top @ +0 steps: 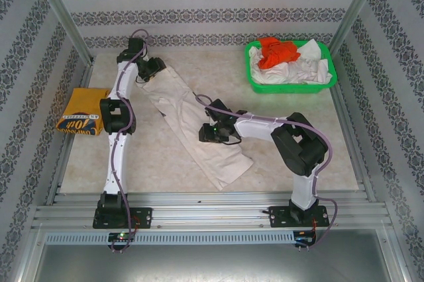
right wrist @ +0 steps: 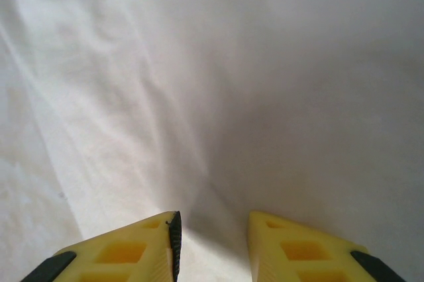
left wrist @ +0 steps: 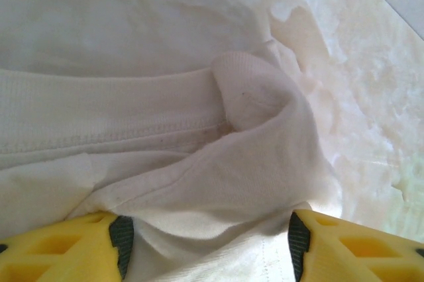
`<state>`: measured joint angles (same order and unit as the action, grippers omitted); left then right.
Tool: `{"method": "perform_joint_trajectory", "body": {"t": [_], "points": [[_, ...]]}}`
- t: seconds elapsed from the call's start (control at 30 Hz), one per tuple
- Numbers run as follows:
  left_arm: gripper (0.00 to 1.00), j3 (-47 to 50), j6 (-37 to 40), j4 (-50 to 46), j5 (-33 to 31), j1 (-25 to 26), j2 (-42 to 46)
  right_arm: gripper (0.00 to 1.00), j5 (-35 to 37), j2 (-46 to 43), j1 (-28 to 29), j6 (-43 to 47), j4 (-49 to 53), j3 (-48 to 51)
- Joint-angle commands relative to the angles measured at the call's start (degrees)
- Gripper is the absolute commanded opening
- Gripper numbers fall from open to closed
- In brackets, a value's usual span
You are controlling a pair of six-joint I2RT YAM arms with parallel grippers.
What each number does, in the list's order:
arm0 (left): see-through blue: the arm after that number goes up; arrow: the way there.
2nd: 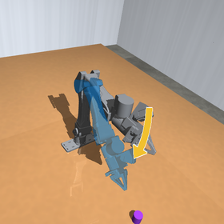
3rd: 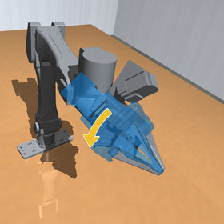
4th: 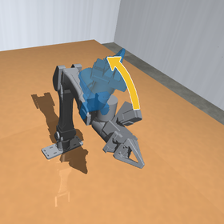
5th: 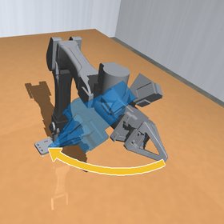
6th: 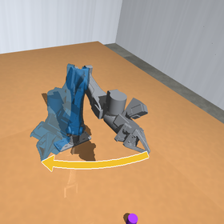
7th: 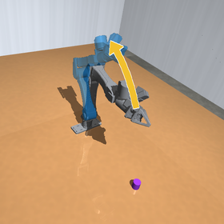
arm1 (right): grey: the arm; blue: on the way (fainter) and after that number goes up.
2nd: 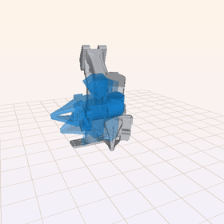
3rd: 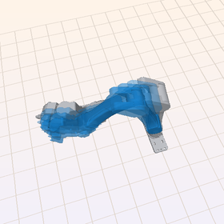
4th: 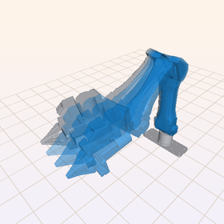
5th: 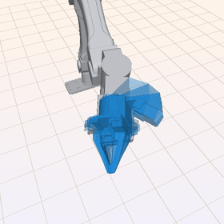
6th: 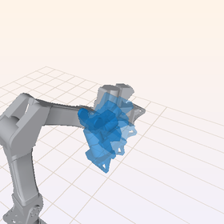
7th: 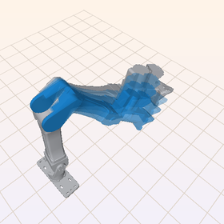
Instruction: Fold and stack the t-shirts
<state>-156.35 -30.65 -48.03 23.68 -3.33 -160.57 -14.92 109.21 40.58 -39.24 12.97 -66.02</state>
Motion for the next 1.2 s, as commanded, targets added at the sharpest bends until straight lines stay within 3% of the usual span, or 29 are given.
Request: {"method": "perform_joint_trajectory", "body": {"t": [0.0, 0.07, 0.2, 0.33, 0.43, 0.57, 0.73, 0.83, 1.07, 1.17], "points": [[0.71, 4.7, -1.0, -2.8, 1.0, -0.8, 2.8, 0.33, -0.6, -2.7, -0.1, 1.8, -1.1, -1.7], [0.79, 7.0, -0.2, -1.9, 1.0, -0.7, 6.2, 0.35, 1.6, -4.6, -0.8, 4.0, -1.0, -2.0], [0.99, 7.4, 1.2, -1.9, 0.4, -0.7, 13.1, 0.51, 5.9, -6.5, -3.0, 7.2, -3.7, -2.3], [1.0, 11.5, 2.8, -0.7, -2.3, 0.0, 21.4, 0.63, 6.2, -1.7, -5.9, 9.2, -6.7, -6.9], [1.0, 21.9, 4.0, 2.4, -5.0, 1.1, 30.6, 0.68, 6.4, 4.5, -6.6, 12.4, -5.3, -14.9], [1.0, 48.8, 1.3, 16.5, -7.0, 2.4, 47.5, 0.69, 4.1, 14.9, -8.0, 13.7, -1.7, -28.0], [1.0, 77.3, -5.6, 30.7, -8.2, 3.2, 63.6, 0.65, -1.6, 26.6, -8.8, 14.1, 5.2, -44.5], [1.0, 86.7, -8.4, 34.9, -7.4, 3.3, 65.5, 0.61, -4.6, 32.1, -8.9, 14.4, 8.9, -52.4], [0.98, 91.6, -13.1, 42.9, -2.5, 3.9, 59.4, 0.44, -15.5, 41.1, -10.0, 11.2, 11.9, -64.4], [0.98, 90.3, -12.7, 43.0, -1.5, 4.2, 56.9, 0.28, -16.6, 43.0, -10.6, 10.8, 13.2, -67.8]]}}
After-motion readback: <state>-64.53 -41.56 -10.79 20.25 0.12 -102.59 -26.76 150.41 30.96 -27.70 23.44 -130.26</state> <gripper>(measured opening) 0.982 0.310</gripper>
